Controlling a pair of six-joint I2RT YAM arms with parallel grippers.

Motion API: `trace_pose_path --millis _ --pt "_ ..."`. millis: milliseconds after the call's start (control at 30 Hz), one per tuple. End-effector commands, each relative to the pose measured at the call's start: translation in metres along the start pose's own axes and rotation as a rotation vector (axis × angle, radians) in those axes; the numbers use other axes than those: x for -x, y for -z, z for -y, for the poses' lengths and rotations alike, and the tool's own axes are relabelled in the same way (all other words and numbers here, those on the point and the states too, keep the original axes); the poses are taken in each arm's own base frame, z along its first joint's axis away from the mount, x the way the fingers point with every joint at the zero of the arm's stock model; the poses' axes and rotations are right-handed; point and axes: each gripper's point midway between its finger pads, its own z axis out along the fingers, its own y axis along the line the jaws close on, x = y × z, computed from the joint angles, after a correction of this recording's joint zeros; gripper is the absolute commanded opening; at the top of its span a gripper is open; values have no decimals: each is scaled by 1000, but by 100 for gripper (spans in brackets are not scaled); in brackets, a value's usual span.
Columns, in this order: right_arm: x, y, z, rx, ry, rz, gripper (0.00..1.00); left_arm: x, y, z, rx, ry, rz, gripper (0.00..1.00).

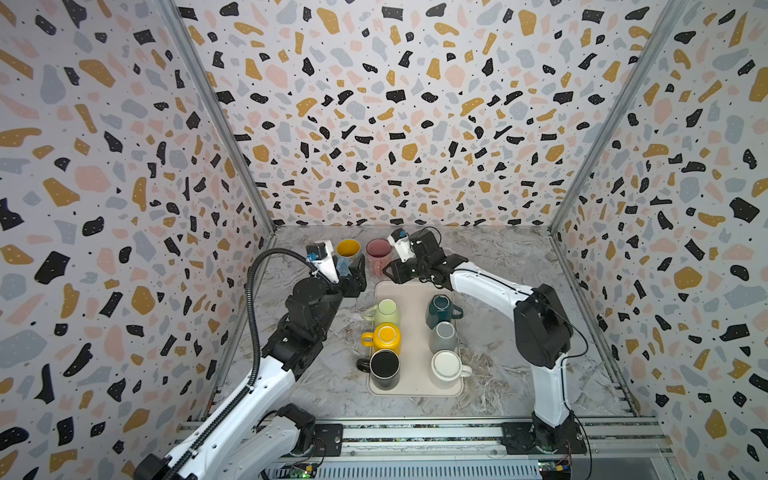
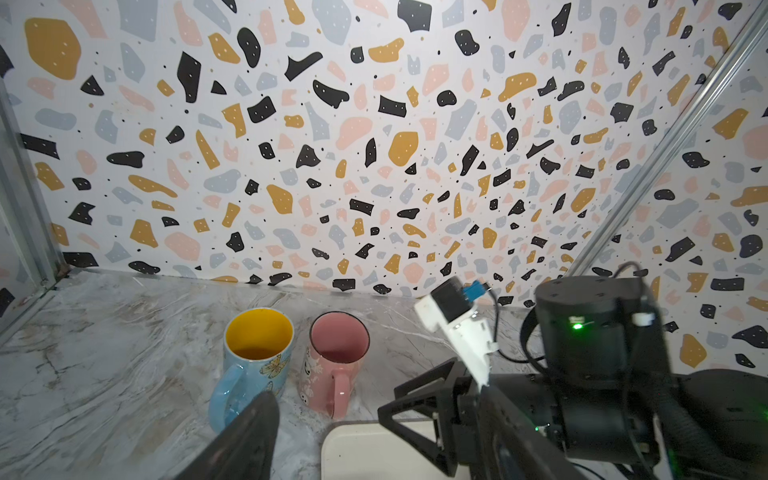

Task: Turn the mug right side up
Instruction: 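Lower the pink mug onto the table, open and withdraw the right gripper, then grasp the upside-down light green mug's handle on the tray with the left gripper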

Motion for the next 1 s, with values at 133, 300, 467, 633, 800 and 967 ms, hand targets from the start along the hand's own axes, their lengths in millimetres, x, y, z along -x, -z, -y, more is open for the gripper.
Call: trace_pose_path --millis 133,300,467,633,800,967 --pt "30 73 3 -45 -30 170 48 10 -3 -1 63 120 -102 77" --pt "23 102 11 -92 -61 195 49 -19 -9 -22 215 221 -245 76" --pt "18 128 17 -123 -82 221 49 -44 -16 -26 228 410 -314 76" --pt "16 148 24 -145 -103 248 50 -67 -22 -31 214 672 -355 77" --pt "12 162 30 -165 -116 271 50 -97 -26 -38 225 897 -419 75" --pt "11 170 36 -182 -127 283 50 -134 -29 -35 254 1044 -549 74"
